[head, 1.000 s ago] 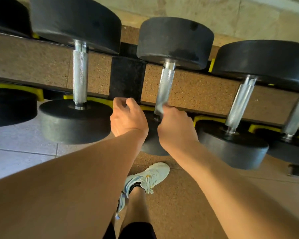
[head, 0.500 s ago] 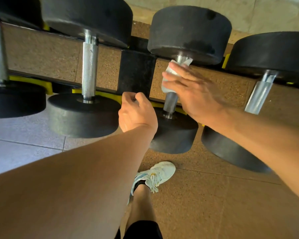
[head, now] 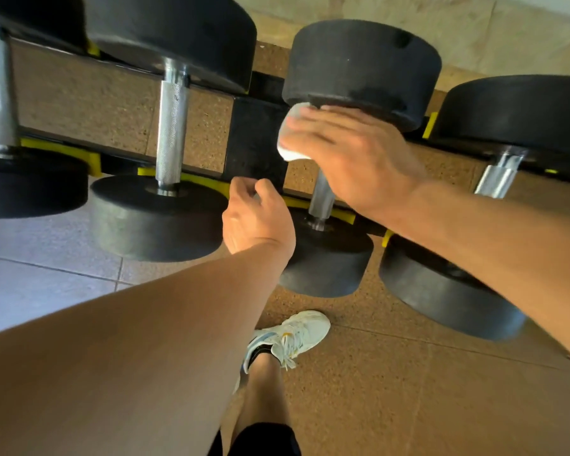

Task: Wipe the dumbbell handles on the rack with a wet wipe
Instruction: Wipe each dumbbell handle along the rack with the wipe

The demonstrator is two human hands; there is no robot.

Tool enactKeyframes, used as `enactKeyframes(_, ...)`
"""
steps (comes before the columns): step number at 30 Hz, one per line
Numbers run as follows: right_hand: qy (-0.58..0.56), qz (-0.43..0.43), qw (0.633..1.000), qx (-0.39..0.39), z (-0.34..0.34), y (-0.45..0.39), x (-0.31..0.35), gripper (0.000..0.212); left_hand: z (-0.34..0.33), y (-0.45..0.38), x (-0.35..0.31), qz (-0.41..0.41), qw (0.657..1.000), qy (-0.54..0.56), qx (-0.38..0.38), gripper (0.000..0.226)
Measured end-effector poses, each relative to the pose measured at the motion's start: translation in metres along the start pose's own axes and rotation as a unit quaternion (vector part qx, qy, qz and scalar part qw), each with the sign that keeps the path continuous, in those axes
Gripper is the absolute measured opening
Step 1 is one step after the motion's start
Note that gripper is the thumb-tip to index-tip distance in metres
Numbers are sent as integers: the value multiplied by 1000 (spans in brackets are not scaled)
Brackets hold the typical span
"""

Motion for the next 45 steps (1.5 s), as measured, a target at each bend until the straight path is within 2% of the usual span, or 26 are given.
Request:
enactKeyframes(2,79,-27,988,133,-31,-4,-11,46,-1,0,0,1,1000,-1,0,22)
enactKeyframes(3,95,-41,982,159,-39,0,-13,43,-1,-1,1,2,1000,-2,0,23)
enactKeyframes(6,75,-46,984,152,-51,17,3,31,0,-1,0,3,1000,-11,1,22)
enactKeyframes(9,-113,-100,973,173,-58,36,19,23,0,1,-2,1,1000,-19,1,22)
enactKeyframes(12,-340,-209,899,180,-47,67,21,28,1,-1,-1,-5,1000,-13,-4,24)
enactKeyframes(13,-399,-248,870,149,-39,79,16,29,0,-1,0,-6,1000,-11,-3,25)
enactKeyframes(14,-431,-311,843,87,-30,93,3,28,0,-1,0,-8,1000,-11,-4,26)
enactKeyframes(15,-432,-395,810,3,-22,109,-18,26,1,-1,0,-10,1000,-11,-5,27)
enactKeyframes(17,-407,-547,717,-143,-10,131,-54,26,0,0,-1,-12,1000,-10,-7,27)
enactKeyframes(18,-396,-591,679,-181,-8,130,-65,24,0,0,-1,-11,1000,-10,-8,27)
enactKeyframes(19,-388,-615,659,-191,-9,121,-71,21,0,0,-2,-9,1000,-10,-9,27)
enactKeyframes(21,-384,-635,655,-144,-23,93,-70,27,0,-1,-2,-11,1000,-9,-10,27)
enactKeyframes(22,-381,-629,670,-106,-32,78,-62,29,0,-1,-2,-13,1000,-10,-11,27)
enactKeyframes(25,-250,-532,808,27,-40,56,-23,34,-1,-2,-1,-13,1000,-13,-9,26)
enactKeyframes(27,-185,-474,853,113,-44,66,-1,36,-1,-2,0,-8,1000,-18,-10,26)
enactKeyframes(30,-144,-428,866,213,-46,85,15,25,-1,-4,-1,-11,1000,-25,-10,25)
enactKeyframes(34,-218,-375,877,207,-23,72,28,29,-1,-3,-1,-10,1000,-26,10,25)
enactKeyframes(37,-265,-397,863,164,-8,63,47,28,-4,-4,-1,11,997,-38,60,25)
enactKeyframes(39,-282,-448,841,113,-2,63,57,21,0,-5,2,33,992,-21,121,36)
enactKeyframes(40,-309,-480,817,76,1,62,62,16,6,-5,1,41,986,13,158,42)
enactKeyframes(42,-423,-522,741,-8,3,48,81,9,37,-6,-4,39,971,60,228,47)
enactKeyframes(44,-529,-533,656,-70,-2,23,107,6,84,-10,-11,-4,960,54,275,39)
enactKeyframes(45,-550,-537,634,-84,-5,8,121,7,108,-15,-13,-18,954,66,291,35)
Point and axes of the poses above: each hand's wrist, its own y-axis away from the middle knuckle, its own z-axis out of the back of the hand, x = y × z, the point moved 8 cm from there along -y, towards the middle knuckle, and after that the axes turned 2 degrees about z, right-handed, at the moved point
